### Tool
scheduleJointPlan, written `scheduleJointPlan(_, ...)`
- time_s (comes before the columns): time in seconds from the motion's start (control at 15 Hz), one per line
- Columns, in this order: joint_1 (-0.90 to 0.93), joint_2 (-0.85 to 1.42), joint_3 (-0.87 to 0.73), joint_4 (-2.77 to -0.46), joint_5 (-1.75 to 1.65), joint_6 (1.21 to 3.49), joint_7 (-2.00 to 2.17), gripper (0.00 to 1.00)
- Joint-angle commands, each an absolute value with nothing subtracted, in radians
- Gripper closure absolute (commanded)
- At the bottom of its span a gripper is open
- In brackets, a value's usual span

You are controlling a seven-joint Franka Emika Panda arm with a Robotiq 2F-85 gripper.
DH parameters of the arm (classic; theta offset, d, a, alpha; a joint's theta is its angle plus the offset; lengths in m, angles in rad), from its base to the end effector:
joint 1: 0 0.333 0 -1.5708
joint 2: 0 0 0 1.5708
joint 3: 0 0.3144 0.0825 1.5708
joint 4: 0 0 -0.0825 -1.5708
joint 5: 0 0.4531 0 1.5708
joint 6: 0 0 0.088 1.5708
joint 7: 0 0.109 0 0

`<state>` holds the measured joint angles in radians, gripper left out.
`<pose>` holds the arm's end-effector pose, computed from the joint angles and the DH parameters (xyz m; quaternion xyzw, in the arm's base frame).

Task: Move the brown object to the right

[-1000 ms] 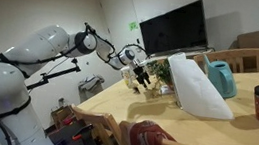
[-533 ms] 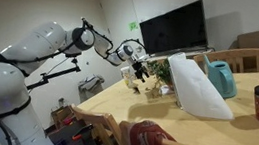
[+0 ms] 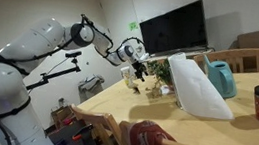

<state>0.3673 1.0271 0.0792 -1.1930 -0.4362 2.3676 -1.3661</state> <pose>0.7553 0.3361 0.1241 0.5091 0.8474 0.0091 0.1504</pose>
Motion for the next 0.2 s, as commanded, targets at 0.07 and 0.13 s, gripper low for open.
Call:
scheduleJointPlan(0.07,0.361,1.033,0.087,-1.189,-0.444,2.364,-1.364,0.0)
scheduleJointPlan(0.13,0.362,1.035,0.088,-1.188,-0.444,2.364,-1.364,0.0)
